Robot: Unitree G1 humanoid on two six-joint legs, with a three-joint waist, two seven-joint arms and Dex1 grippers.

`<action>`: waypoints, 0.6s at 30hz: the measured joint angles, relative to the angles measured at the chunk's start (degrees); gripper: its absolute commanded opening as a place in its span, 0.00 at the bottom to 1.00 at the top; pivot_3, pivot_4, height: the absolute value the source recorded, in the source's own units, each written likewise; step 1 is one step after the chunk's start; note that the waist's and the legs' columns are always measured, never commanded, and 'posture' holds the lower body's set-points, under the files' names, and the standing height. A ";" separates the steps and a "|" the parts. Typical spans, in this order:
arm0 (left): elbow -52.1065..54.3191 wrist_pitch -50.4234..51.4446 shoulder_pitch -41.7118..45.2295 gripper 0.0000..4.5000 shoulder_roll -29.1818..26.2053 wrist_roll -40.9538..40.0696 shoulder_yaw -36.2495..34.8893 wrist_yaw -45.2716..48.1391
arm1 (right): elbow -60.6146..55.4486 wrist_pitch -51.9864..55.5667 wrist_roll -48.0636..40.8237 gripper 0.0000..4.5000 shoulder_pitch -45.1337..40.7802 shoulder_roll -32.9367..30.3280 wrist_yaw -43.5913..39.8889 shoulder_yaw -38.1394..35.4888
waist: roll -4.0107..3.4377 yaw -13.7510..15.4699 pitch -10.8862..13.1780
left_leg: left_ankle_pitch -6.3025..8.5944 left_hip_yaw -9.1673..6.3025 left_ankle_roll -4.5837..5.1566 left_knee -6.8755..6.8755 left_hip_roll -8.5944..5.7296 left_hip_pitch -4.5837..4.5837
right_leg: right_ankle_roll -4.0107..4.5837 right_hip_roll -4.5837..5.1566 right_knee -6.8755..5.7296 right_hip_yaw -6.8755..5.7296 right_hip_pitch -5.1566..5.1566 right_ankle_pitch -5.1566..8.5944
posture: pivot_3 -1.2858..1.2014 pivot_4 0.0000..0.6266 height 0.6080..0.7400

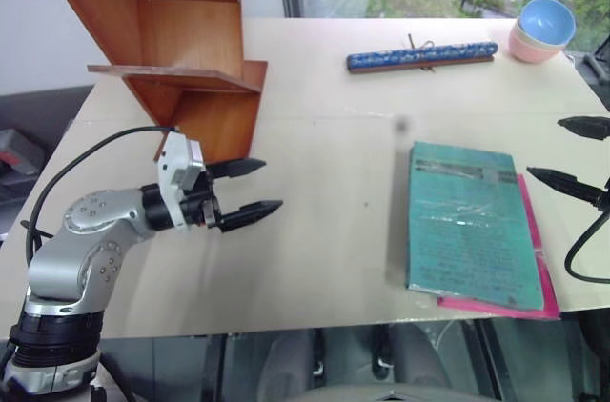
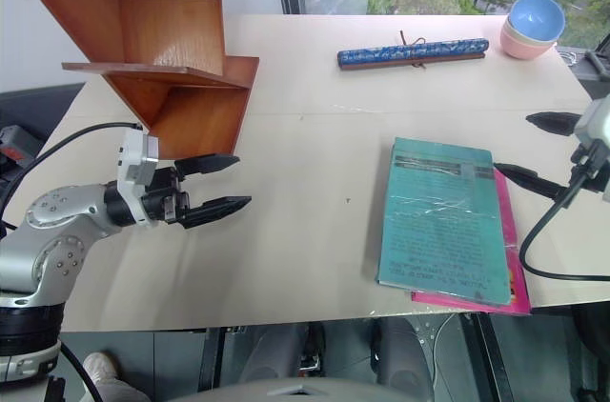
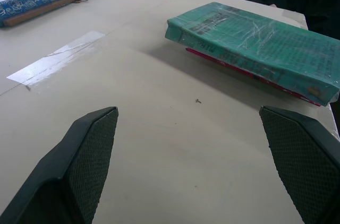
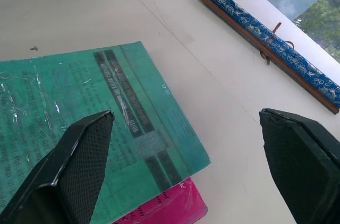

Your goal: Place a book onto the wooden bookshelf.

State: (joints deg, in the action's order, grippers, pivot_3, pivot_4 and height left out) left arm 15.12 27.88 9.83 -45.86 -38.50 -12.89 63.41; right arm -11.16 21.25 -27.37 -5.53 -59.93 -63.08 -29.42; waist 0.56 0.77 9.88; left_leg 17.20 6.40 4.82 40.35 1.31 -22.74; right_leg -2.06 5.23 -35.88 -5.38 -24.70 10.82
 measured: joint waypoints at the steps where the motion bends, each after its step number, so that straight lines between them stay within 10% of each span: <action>1: 0.00 0.00 0.00 0.99 0.00 0.00 0.00 0.00 | 0.00 0.00 0.00 1.00 0.00 0.00 0.00 0.00 | 0.00 0.00 0.00 | 0.00 0.00 0.00 0.00 0.00 0.00 | 0.00 0.00 0.00 0.00 0.00 0.00 | 0.52 0.24 0.98; 13: -0.24 -1.97 5.51 0.99 0.59 -2.22 2.48 8.62 | -4.88 11.47 13.35 1.00 11.40 -3.47 10.90 -1.03 | -0.06 0.08 -0.04 | 0.00 0.03 0.00 0.00 -0.02 -0.03 | -0.02 0.01 0.00 -0.01 0.00 0.01 | 0.52 0.24 0.98; 18: 0.02 -3.56 6.45 1.00 1.17 -2.19 6.26 13.43 | -5.53 22.85 16.44 0.57 16.57 -3.94 13.25 -3.00 | -0.13 0.01 -0.09 | 0.00 0.03 -0.01 0.00 0.00 0.00 | -0.21 -0.05 -0.01 0.03 0.00 0.13 | 0.52 0.24 0.98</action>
State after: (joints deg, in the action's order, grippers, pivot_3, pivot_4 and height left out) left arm 15.15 24.32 16.28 -44.69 -40.69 -6.63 76.84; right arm -16.69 44.09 -10.93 11.04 -63.88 -49.83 -32.42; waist 0.42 0.78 9.79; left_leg 17.20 6.43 4.81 40.35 1.31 -22.74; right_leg -2.27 5.18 -35.89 -5.36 -24.70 10.95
